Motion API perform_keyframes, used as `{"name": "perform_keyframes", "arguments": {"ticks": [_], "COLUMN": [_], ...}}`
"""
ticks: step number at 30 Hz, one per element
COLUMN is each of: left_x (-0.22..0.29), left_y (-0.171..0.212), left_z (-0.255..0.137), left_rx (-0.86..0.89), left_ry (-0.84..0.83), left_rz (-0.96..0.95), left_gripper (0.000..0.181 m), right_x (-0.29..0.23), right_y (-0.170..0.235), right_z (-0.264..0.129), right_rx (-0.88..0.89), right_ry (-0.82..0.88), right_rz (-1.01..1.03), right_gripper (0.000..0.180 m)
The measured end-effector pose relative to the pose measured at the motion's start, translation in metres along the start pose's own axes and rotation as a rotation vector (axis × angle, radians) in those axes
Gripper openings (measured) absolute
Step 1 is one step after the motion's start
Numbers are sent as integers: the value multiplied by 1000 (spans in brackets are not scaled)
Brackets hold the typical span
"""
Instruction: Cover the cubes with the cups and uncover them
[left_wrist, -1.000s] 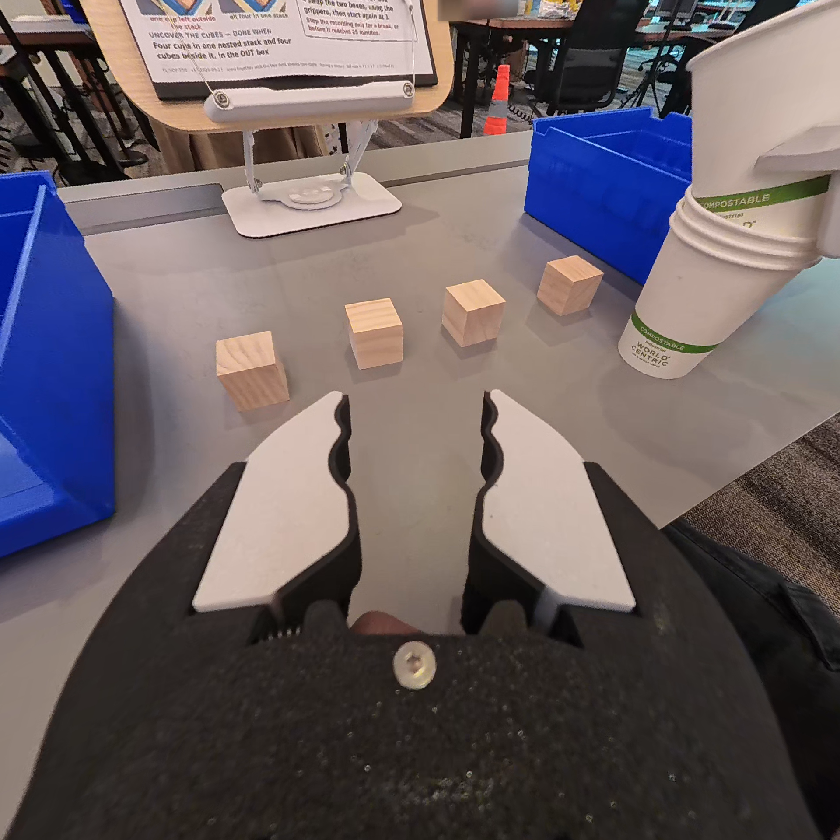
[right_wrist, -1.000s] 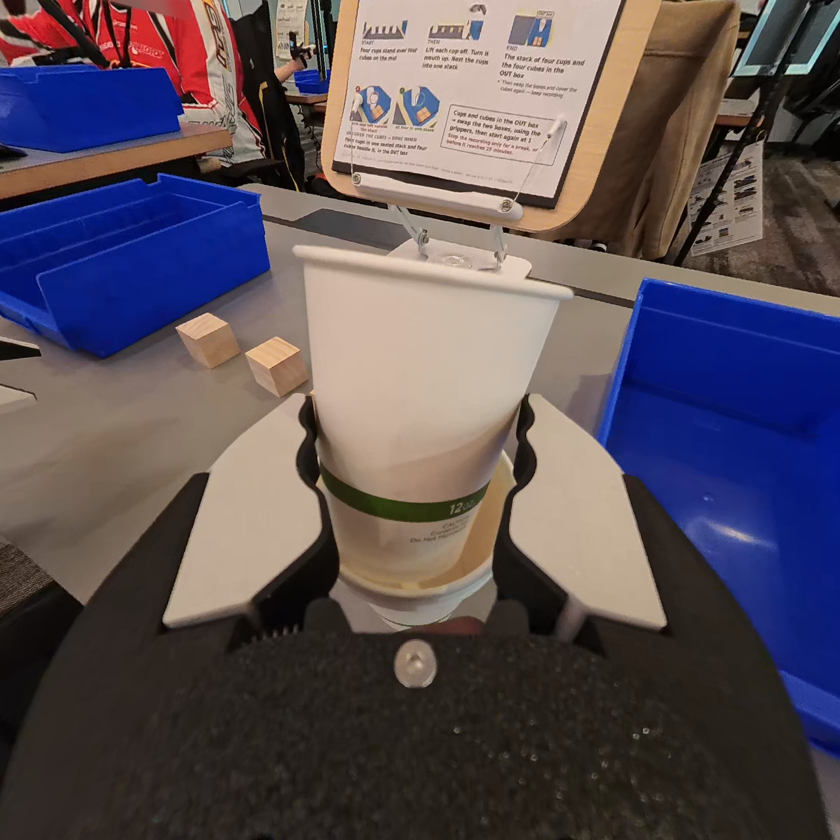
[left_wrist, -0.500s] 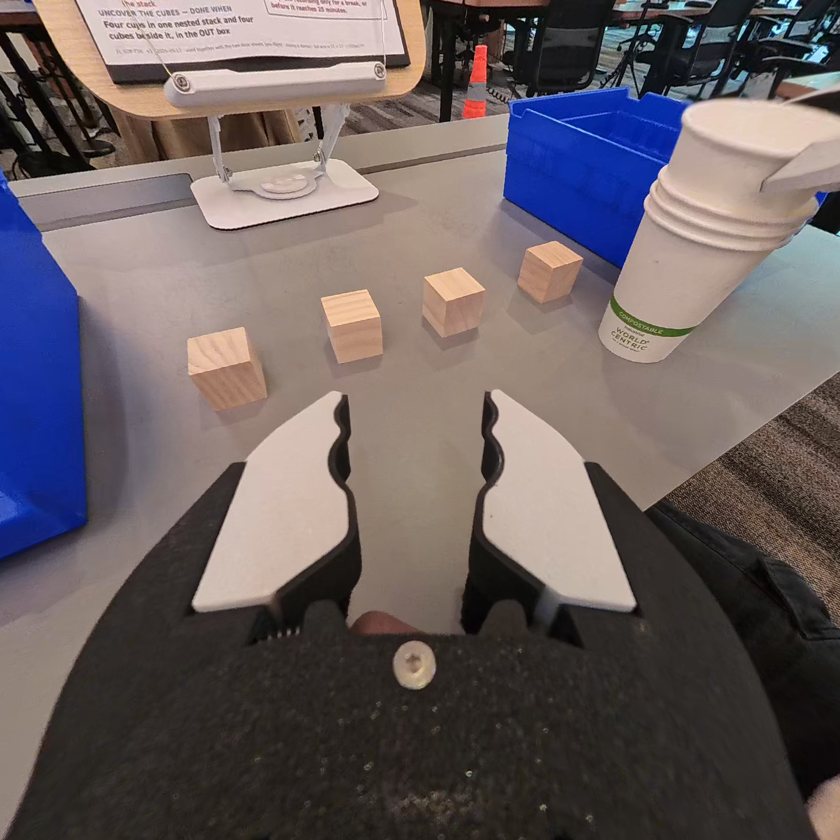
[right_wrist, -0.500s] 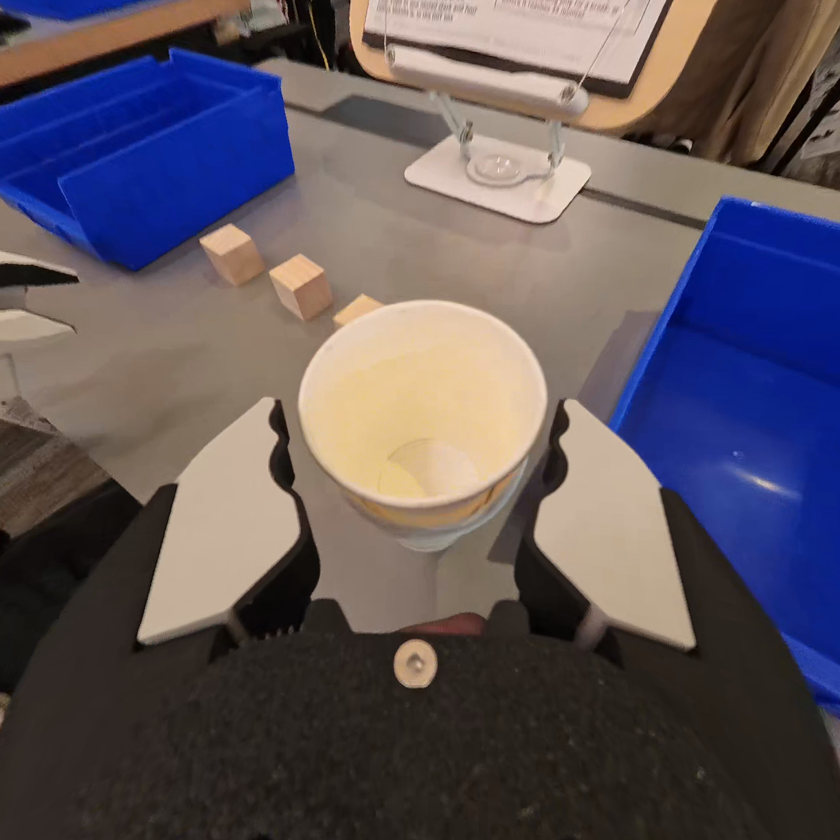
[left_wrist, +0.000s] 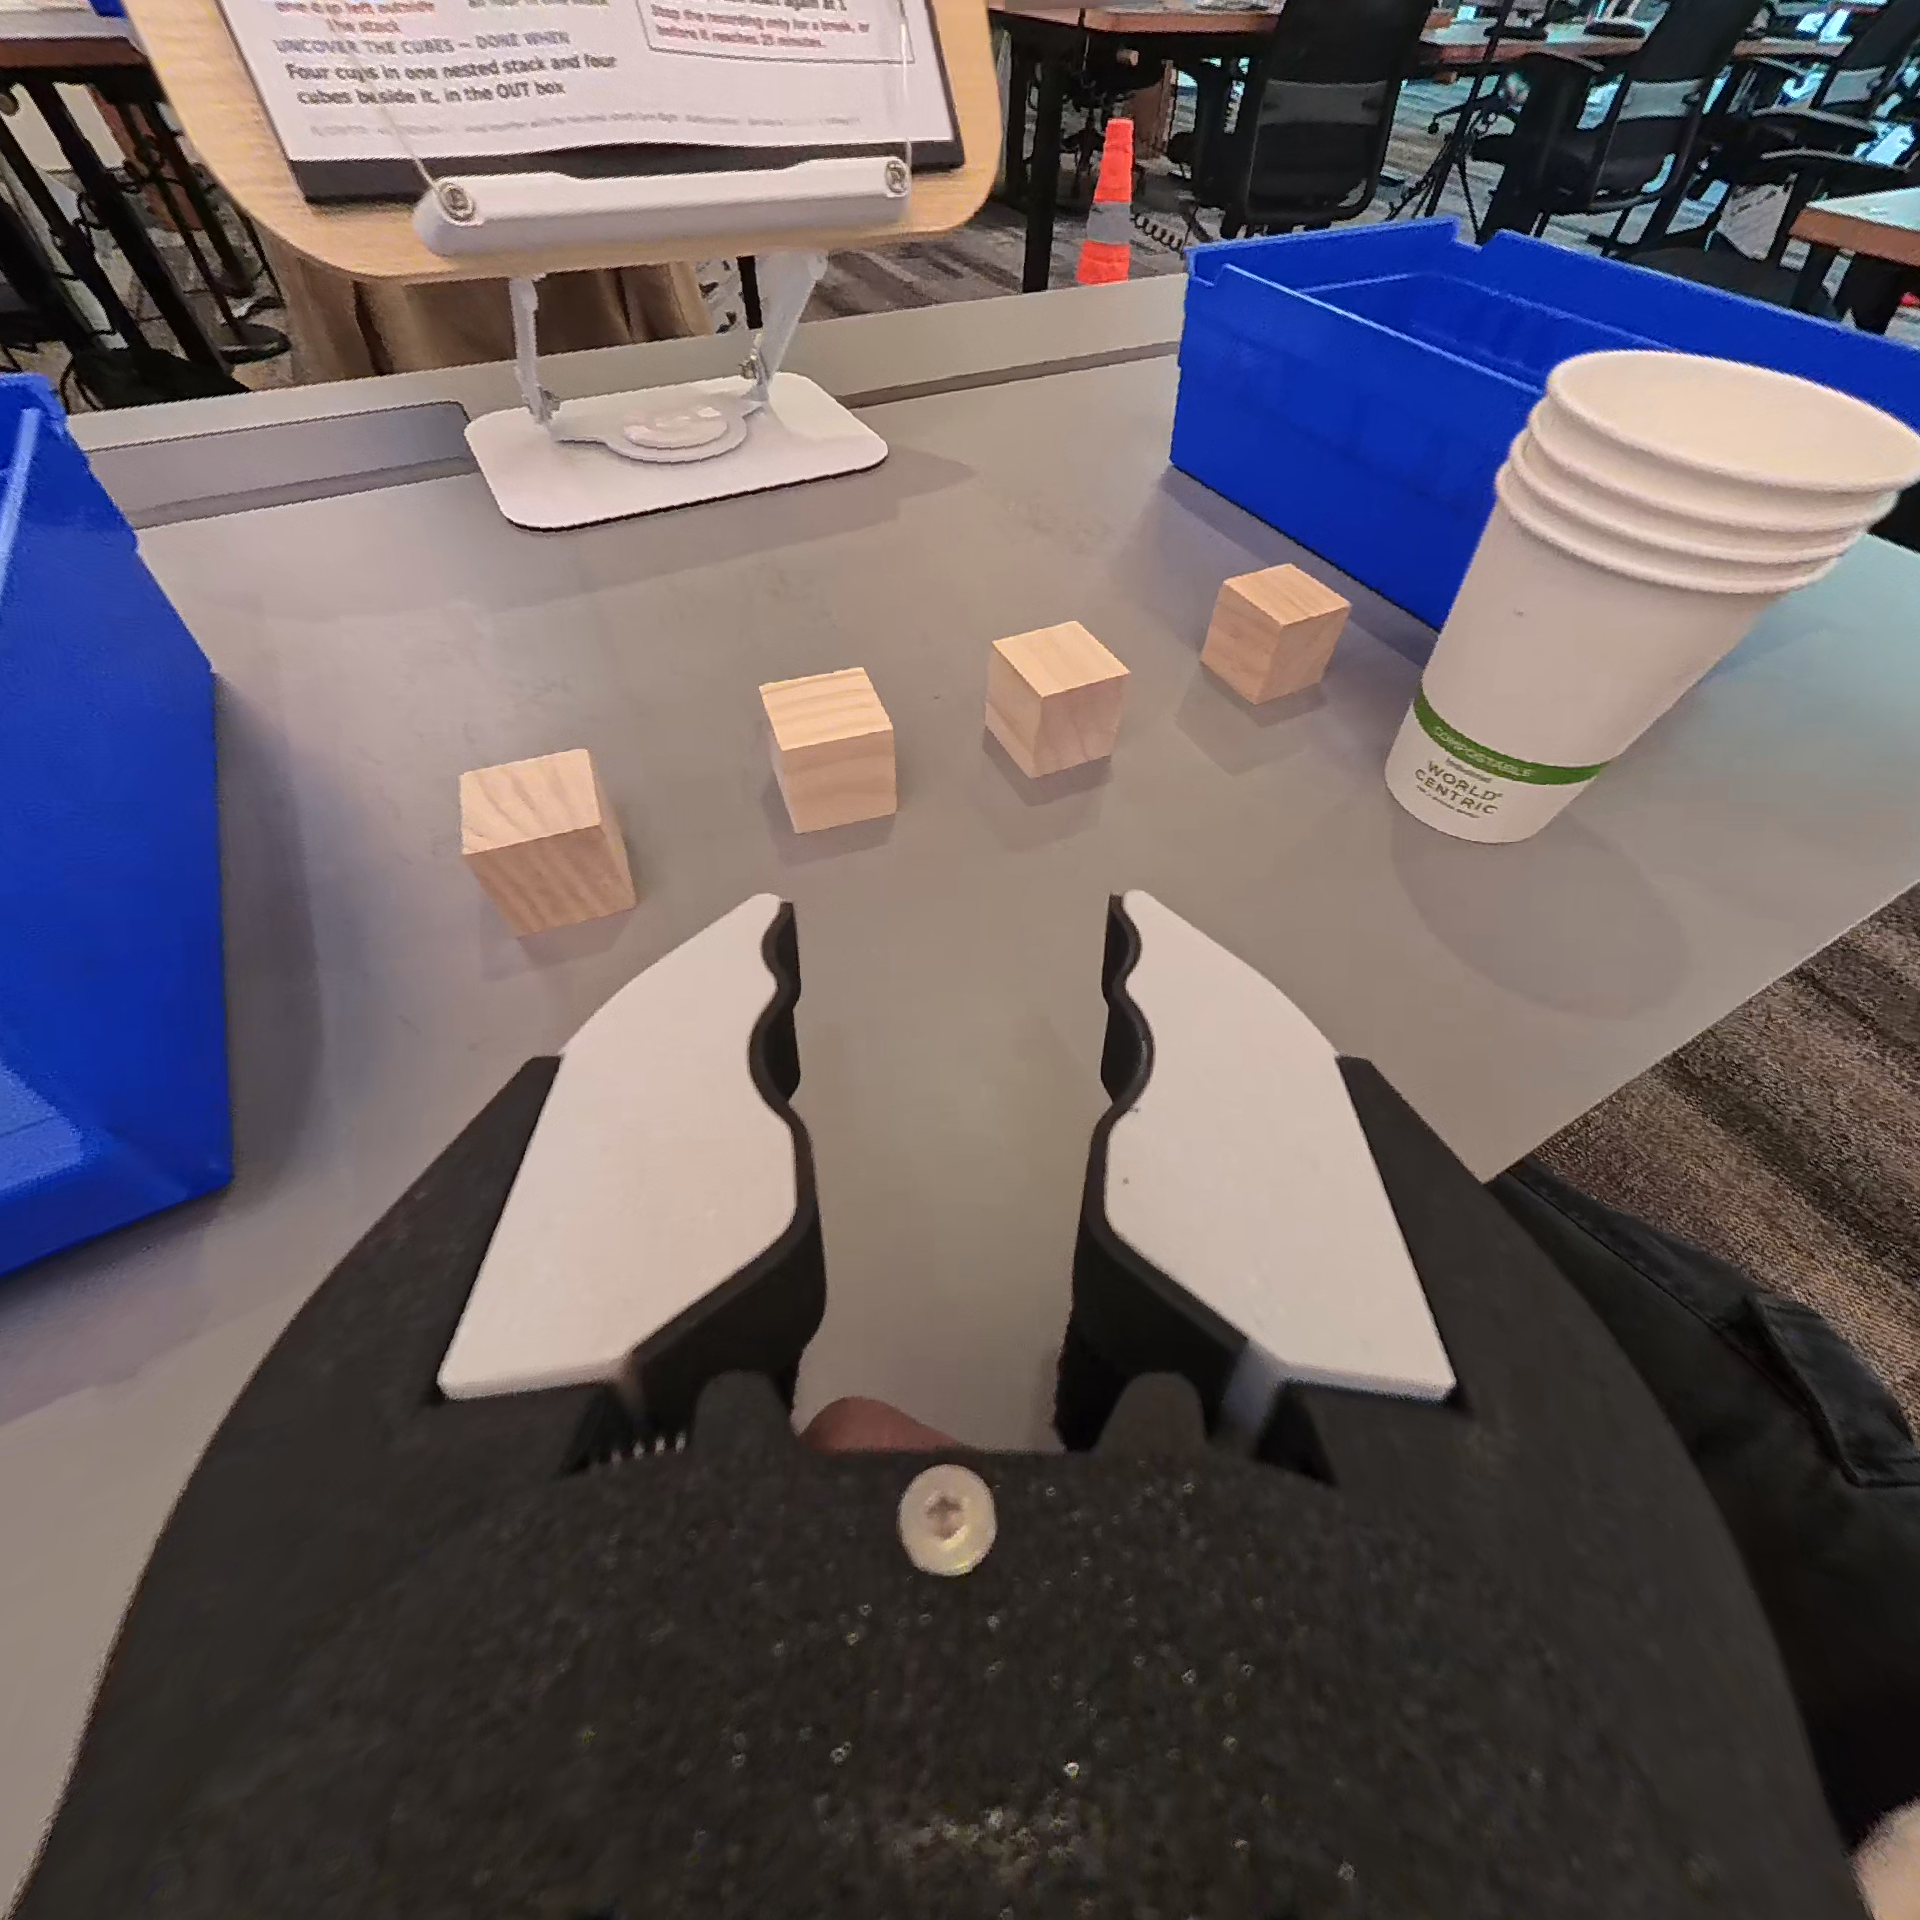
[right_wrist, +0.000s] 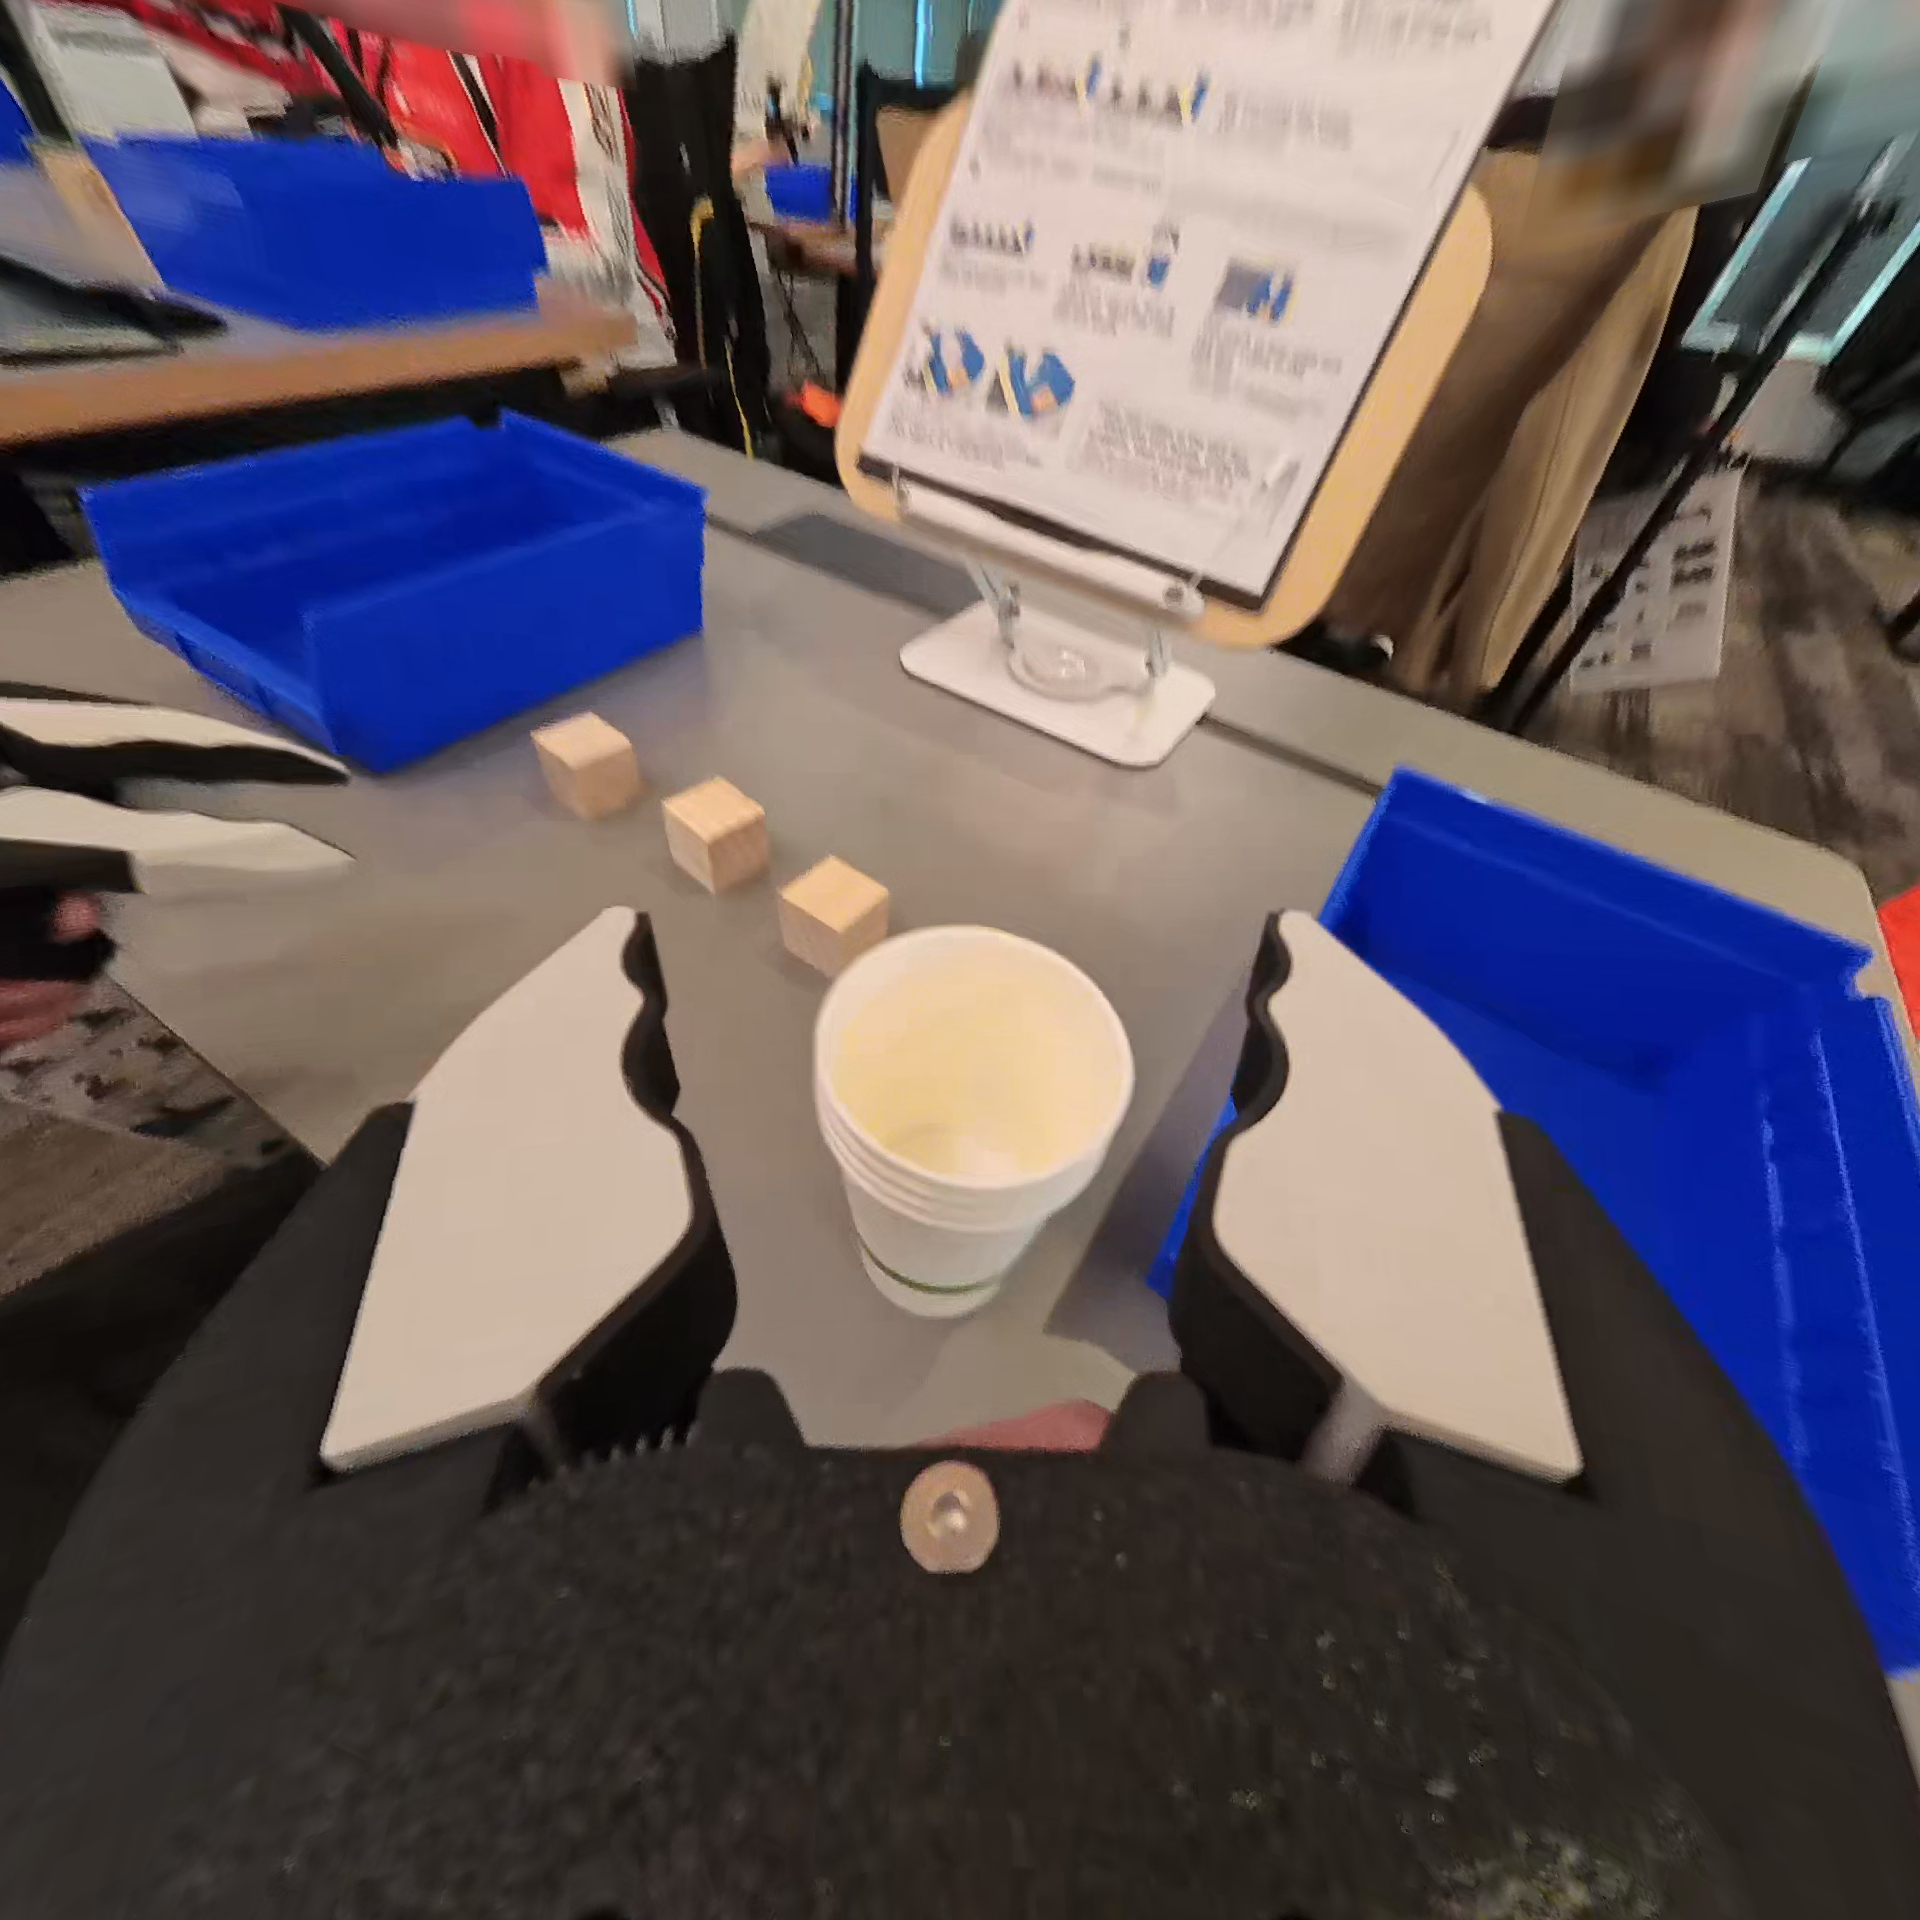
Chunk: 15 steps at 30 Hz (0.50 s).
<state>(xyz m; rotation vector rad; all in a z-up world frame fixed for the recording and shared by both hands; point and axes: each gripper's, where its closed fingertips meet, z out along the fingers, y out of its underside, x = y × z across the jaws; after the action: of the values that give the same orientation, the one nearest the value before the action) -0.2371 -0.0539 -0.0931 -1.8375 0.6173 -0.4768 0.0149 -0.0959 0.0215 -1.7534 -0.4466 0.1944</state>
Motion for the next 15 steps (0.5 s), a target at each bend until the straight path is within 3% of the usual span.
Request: {"name": "perform_keyframes", "arguments": {"ticks": [4,15], "left_x": [-9,-7], "left_y": [2,11], "left_z": [0,0], "left_rx": [-6,-31], "left_ry": [-22,5], "left_rz": [-15,-27], "left_gripper": [56,56], "right_x": [-16,-17], "right_y": [6,117], "right_z": [8,16], "right_rx": [0,-36], "right_ry": [62,206], "right_rz": [-41,245], "right_gripper": [106,105]}}
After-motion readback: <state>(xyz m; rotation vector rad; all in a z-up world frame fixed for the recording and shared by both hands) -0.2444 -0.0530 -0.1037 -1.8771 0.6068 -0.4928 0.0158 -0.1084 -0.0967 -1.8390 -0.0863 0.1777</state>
